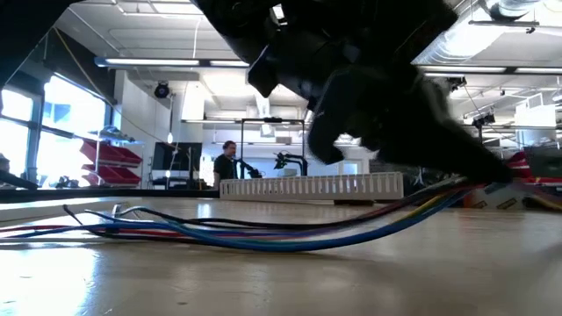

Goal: Ziptie cables
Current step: Wrap the right zip tie on the cable

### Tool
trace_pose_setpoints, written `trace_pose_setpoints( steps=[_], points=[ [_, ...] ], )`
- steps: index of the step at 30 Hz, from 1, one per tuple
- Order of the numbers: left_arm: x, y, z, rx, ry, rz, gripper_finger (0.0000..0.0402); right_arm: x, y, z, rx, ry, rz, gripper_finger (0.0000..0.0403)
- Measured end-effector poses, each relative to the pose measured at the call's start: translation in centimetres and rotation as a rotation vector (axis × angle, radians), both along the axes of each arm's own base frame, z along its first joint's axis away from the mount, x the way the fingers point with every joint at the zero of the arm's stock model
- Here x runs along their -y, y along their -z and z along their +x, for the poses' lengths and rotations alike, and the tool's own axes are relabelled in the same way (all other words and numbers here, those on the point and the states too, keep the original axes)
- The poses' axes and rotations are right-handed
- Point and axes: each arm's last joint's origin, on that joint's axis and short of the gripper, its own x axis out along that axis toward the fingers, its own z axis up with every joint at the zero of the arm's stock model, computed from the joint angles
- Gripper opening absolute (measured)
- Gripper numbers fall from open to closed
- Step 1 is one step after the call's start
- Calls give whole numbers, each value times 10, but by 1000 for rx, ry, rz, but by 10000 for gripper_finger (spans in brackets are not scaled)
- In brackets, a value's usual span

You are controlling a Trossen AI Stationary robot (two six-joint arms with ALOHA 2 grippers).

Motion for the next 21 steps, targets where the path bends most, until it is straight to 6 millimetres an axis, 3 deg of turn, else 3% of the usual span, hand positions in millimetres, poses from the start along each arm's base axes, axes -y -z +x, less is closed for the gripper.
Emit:
trace_pose_setpoints(
  steps=[4, 13, 17, 21],
  points=[
    [-4, 2, 0, -13, -13, 8, 3, -8, 4, -12, -92, 15, 47, 1],
    [-10, 3, 0, -22, -46, 24, 10, 2, 8, -11, -110, 71, -43, 1],
    [-12, 3, -1, -39, -87, 65, 52, 7, 6, -17, -165, 156, -71, 30],
    [-15, -2, -2, -40, -148, 133, 114, 8, 4, -23, -209, 214, -76, 90]
  ],
)
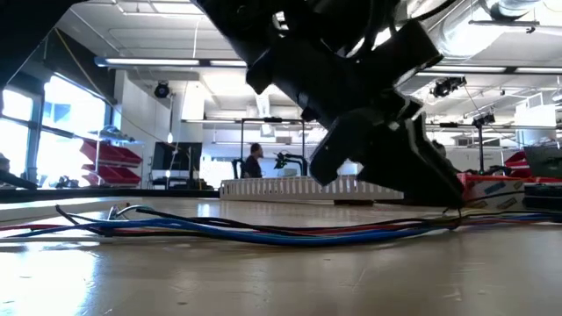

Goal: Ziptie cables
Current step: Wrap the right zip tie on the cable

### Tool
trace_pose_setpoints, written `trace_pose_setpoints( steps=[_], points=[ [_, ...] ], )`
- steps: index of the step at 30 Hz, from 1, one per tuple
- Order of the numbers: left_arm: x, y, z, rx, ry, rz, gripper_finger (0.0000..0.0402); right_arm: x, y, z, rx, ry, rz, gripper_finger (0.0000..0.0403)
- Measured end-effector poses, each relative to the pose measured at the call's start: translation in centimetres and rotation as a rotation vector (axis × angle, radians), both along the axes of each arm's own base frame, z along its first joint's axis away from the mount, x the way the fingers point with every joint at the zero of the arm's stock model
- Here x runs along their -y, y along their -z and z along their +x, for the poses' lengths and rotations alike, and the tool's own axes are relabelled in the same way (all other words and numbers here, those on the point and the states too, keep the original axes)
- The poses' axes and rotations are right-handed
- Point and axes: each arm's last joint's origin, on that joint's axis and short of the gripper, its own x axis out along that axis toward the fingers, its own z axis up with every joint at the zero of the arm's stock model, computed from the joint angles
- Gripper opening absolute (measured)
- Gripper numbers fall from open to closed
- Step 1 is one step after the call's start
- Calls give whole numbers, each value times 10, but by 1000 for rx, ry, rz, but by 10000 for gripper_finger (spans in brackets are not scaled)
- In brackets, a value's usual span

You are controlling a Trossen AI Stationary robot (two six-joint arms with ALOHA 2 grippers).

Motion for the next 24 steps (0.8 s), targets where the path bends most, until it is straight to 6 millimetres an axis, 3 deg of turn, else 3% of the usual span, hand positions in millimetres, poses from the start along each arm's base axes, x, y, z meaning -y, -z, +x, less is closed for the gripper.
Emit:
trace_pose_setpoints(
  steps=[6, 11, 14, 17, 20, 24],
  points=[
    [6, -38, -13, -2, -31, 62, 168, 0, -16, -8, 29, 28, 21, 172],
    [18, -73, -31, -31, -23, 57, 164, 0, -40, -15, 114, 81, 23, 202],
    [21, -85, -47, -131, -38, 49, 148, -6, -51, -14, 284, -7, -38, 203],
    [23, -85, -61, -248, -81, 30, 127, -13, -54, -13, 569, -146, -133, 201],
    [29, -72, -80, -280, -105, 24, 104, -20, -50, -6, 826, -290, -216, 199],
    [34, -62, -117, -160, -166, -8, 72, -26, -40, 6, 897, -382, -235, 199]
  ],
)
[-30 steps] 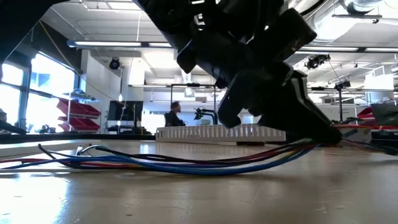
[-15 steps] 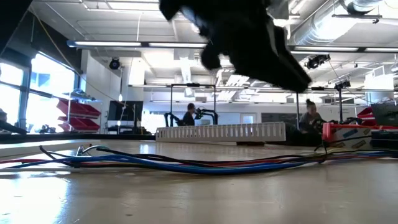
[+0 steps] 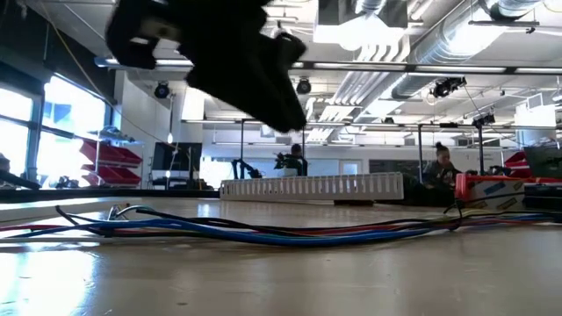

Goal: Ziptie cables
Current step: Wrap the right zip tie on the cable

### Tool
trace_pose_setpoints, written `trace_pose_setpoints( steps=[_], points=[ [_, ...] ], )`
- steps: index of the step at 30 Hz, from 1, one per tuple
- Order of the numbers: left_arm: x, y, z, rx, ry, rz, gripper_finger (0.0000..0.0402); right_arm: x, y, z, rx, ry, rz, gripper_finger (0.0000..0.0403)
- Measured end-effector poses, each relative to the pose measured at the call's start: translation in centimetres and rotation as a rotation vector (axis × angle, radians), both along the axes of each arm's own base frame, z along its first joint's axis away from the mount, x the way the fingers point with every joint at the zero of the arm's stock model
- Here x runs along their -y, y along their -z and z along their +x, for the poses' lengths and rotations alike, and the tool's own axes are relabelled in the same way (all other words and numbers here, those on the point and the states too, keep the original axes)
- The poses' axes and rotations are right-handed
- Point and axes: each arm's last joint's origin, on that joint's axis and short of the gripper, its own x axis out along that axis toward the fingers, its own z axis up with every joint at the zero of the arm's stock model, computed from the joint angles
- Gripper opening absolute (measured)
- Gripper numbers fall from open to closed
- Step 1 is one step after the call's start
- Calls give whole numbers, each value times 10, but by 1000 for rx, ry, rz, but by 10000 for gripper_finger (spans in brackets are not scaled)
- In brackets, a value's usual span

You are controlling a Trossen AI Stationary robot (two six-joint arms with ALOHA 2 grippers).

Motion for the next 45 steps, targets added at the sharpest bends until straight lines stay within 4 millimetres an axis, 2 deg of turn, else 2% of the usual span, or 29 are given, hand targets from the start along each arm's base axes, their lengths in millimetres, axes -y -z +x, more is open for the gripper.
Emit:
trace_pose_setpoints(
  steps=[4, 7, 12, 17, 21, 27, 37, 45],
  points=[
    [-8, 6, -22, 241, -19, -143, 51, 7, 7, 11, -62, 5, -4, 199],
    [-19, 12, -23, 381, 48, -298, 47, 22, 17, 16, -198, 45, 17, 199],
    [-44, 33, 0, 441, 59, -375, 67, 52, 40, 21, -444, 158, 78, 199],
    [-52, 55, 36, 427, 113, -360, 93, 71, 55, 23, -540, 198, 63, 192],
    [-54, 77, 60, 400, 132, -340, 106, 75, 61, 28, -550, 177, 81, 159],
    [-49, 89, 82, 400, 187, -351, 110, 74, 61, 36, -522, 142, 89, 97],
    [-46, 105, 86, 372, 181, -337, 110, 74, 62, 39, -514, 141, 128, 7],
    [-46, 105, 87, 401, 211, -291, 110, 73, 62, 40, -496, 136, 126, 1]
  ],
)
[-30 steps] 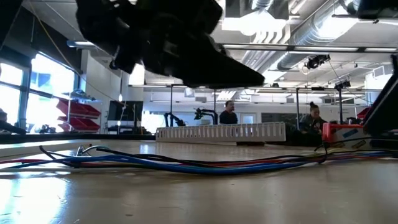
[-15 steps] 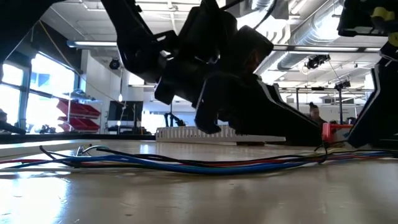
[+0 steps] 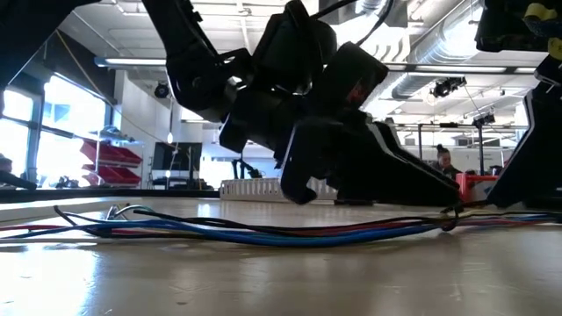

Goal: Ziptie cables
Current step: Wrap the right zip tie on the cable

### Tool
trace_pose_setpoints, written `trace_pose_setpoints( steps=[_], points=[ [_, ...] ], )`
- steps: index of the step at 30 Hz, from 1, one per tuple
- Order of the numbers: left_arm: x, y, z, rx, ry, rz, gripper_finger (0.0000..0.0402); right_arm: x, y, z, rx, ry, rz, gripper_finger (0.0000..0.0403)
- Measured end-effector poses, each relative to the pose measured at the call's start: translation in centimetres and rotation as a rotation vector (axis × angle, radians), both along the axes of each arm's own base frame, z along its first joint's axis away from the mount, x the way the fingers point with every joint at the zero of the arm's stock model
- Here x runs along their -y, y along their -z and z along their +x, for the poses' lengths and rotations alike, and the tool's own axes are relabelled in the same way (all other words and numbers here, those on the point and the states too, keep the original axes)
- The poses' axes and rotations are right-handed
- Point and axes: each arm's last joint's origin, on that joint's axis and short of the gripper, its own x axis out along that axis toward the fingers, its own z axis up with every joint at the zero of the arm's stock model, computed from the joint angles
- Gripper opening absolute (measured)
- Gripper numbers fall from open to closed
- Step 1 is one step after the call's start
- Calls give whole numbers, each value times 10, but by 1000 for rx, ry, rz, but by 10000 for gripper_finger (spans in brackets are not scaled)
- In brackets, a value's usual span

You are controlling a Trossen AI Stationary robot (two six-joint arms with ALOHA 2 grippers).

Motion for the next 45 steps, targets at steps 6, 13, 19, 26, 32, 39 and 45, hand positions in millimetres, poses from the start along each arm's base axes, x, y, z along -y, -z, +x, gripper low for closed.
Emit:
trace_pose_setpoints(
  steps=[6, 13, 19, 26, 32, 39, 45],
  points=[
    [0, 4, 0, 25, 26, 66, 110, 0, 0, 0, 7, 0, 2, 0],
    [-4, -2, 6, 2, -4, 31, 110, -4, 0, 4, 4, -77, 2, 0],
    [-2, -3, 9, -74, 71, 22, 110, -6, 0, 6, -9, -130, -12, 0],
    [-4, 0, 8, -118, 86, 39, 110, -6, 0, 6, -44, -187, -39, 0],
    [-4, 0, 8, -110, 93, 52, 84, -6, 0, 6, -54, -203, -45, 0],
    [-4, 0, 8, -118, 85, 41, 13, -6, 0, 6, -56, -204, -43, 0],
    [-4, 0, 8, -118, 79, 45, 5, -6, 0, 5, -53, -197, -45, 0]
  ],
)
